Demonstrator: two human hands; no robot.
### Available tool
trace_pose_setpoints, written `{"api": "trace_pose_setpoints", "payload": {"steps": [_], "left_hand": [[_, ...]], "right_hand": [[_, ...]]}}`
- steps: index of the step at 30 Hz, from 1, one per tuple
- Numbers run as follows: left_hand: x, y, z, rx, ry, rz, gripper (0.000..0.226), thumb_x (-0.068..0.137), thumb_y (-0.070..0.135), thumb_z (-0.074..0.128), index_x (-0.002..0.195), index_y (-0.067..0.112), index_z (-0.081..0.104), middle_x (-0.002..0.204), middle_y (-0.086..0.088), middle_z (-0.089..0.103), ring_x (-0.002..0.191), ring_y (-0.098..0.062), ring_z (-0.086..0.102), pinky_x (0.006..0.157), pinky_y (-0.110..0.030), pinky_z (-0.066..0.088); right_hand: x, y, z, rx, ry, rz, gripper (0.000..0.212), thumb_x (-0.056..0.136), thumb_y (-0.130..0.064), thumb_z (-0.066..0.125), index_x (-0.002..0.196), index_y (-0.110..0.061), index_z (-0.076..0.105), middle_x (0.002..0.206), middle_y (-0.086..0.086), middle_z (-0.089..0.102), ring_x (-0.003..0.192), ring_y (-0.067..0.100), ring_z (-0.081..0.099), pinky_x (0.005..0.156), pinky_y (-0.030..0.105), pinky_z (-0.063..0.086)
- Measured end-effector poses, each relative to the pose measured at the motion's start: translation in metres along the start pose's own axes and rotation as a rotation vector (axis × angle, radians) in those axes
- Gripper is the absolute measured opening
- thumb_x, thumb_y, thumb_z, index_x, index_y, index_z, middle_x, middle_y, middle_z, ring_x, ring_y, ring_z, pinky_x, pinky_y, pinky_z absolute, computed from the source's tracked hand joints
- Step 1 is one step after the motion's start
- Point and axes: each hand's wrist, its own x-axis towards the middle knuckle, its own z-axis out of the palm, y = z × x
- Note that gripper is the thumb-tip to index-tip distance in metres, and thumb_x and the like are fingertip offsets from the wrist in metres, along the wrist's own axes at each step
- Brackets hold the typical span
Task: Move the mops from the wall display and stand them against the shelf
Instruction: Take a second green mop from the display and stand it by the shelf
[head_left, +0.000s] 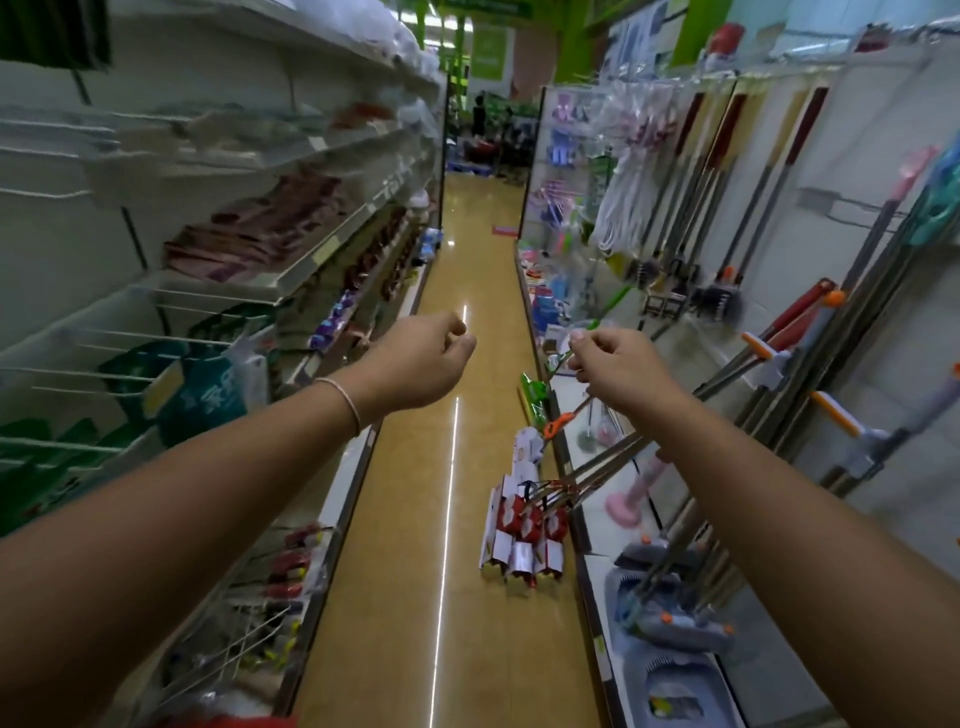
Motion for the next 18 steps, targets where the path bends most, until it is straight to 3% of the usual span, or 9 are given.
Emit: {"api": "trace_pose_setpoints", "payload": {"steps": [6, 10, 18], "left_hand": [[0.101, -0.041, 0.058, -0.025, -0.049, -0.022, 0.040, 0.099, 0.038, 0.041, 0.128, 0.014, 0.055, 0.111, -0.005, 0.066, 0.100, -0.019, 0.062, 0.086, -0.038, 0.053], [0.180, -0.069, 0.086, -0.006, -0.061, -0.072, 0.035, 0.099, 0.036, 0.041, 0.121, 0.015, 0.058, 0.101, -0.002, 0.066, 0.091, -0.017, 0.062, 0.082, -0.040, 0.054], [0.327, -0.111, 0.119, -0.025, -0.022, -0.143, 0.035, 0.098, 0.039, 0.041, 0.121, 0.019, 0.058, 0.095, 0.003, 0.065, 0.085, -0.008, 0.060, 0.069, -0.027, 0.050]], "right_hand": [[0.112, 0.048, 0.022, -0.066, -0.061, 0.003, 0.033, 0.098, -0.044, 0.049, 0.089, -0.019, 0.068, 0.087, 0.006, 0.069, 0.088, 0.025, 0.065, 0.086, 0.056, 0.054], [0.205, 0.077, 0.022, -0.091, -0.121, 0.025, 0.032, 0.100, -0.043, 0.048, 0.088, -0.019, 0.066, 0.086, 0.003, 0.067, 0.087, 0.023, 0.064, 0.087, 0.052, 0.055], [0.373, 0.106, 0.033, -0.083, -0.152, 0.039, 0.033, 0.100, -0.038, 0.048, 0.100, -0.012, 0.068, 0.093, 0.007, 0.069, 0.092, 0.027, 0.064, 0.087, 0.051, 0.054]]}}
